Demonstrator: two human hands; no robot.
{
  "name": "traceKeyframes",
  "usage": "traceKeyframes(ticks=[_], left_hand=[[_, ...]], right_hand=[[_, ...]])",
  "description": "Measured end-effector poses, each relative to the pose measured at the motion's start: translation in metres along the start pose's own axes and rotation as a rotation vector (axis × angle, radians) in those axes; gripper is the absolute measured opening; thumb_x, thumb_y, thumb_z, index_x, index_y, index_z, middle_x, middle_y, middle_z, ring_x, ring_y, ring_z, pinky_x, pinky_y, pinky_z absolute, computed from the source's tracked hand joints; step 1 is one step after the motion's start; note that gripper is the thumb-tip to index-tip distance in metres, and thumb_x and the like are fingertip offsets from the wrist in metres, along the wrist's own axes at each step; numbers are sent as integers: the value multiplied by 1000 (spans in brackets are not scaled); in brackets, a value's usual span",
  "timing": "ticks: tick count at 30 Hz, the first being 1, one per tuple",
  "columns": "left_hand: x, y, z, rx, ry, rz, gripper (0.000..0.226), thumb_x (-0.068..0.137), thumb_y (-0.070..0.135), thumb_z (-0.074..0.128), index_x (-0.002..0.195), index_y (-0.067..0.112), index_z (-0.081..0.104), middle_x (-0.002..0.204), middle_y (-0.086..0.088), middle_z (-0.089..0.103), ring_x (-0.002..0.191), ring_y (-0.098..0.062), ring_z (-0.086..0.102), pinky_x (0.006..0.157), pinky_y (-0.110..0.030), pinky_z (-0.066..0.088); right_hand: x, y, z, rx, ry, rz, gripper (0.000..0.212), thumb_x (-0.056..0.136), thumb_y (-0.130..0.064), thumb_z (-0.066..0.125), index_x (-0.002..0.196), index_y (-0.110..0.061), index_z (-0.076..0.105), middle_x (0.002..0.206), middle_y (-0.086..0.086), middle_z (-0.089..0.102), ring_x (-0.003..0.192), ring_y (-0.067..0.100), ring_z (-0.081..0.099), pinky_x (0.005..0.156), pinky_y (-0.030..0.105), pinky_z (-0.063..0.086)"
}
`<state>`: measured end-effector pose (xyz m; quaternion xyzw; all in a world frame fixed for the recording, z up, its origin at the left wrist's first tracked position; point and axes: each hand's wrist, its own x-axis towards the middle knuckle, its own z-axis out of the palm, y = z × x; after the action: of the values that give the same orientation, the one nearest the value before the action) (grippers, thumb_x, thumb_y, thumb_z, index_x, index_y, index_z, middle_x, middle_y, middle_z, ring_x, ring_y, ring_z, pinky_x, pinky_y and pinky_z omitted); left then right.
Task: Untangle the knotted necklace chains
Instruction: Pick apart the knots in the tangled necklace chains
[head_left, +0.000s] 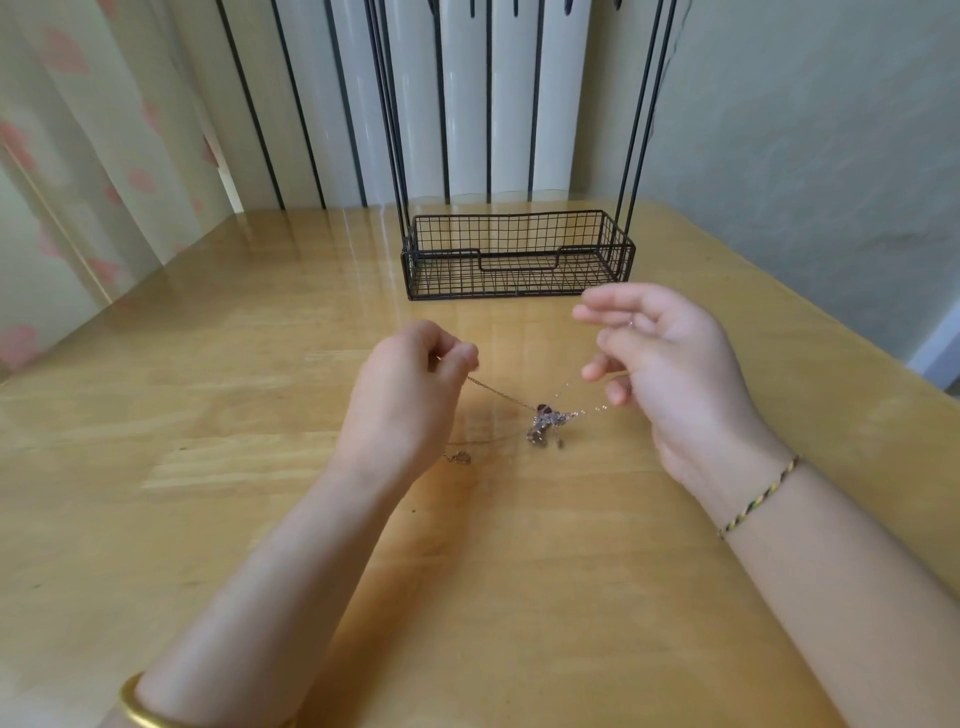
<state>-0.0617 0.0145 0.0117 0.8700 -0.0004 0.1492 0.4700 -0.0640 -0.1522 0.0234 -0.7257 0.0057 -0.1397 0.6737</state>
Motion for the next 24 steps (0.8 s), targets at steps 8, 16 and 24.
traceKeyframes(ticks=[8, 16, 24], left_hand=[[1, 6, -5, -199, 184, -26, 18, 98, 22, 49, 89, 10, 59, 62, 6, 42, 54, -11, 38, 59, -31, 42], [1, 7, -7, -278, 279, 54, 16, 98, 22, 49, 86, 15, 56, 63, 7, 44, 58, -11, 39, 60, -30, 40], [-2, 10, -4, -294, 244, 174, 16, 97, 19, 51, 83, 17, 55, 64, 10, 45, 59, -6, 40, 59, -20, 37]], right_hand=[[-2, 10, 2, -525, -190, -31, 25, 83, -3, 63, 93, -25, 71, 75, -18, 56, 64, -3, 51, 55, 1, 37], [-5, 9, 0, -626, -274, -8, 17, 85, -5, 65, 92, -18, 74, 92, -6, 66, 79, 4, 57, 67, 6, 40], [-6, 6, -1, -836, -210, -100, 11, 87, -15, 65, 93, -19, 74, 88, -6, 63, 83, 13, 56, 70, 22, 41]])
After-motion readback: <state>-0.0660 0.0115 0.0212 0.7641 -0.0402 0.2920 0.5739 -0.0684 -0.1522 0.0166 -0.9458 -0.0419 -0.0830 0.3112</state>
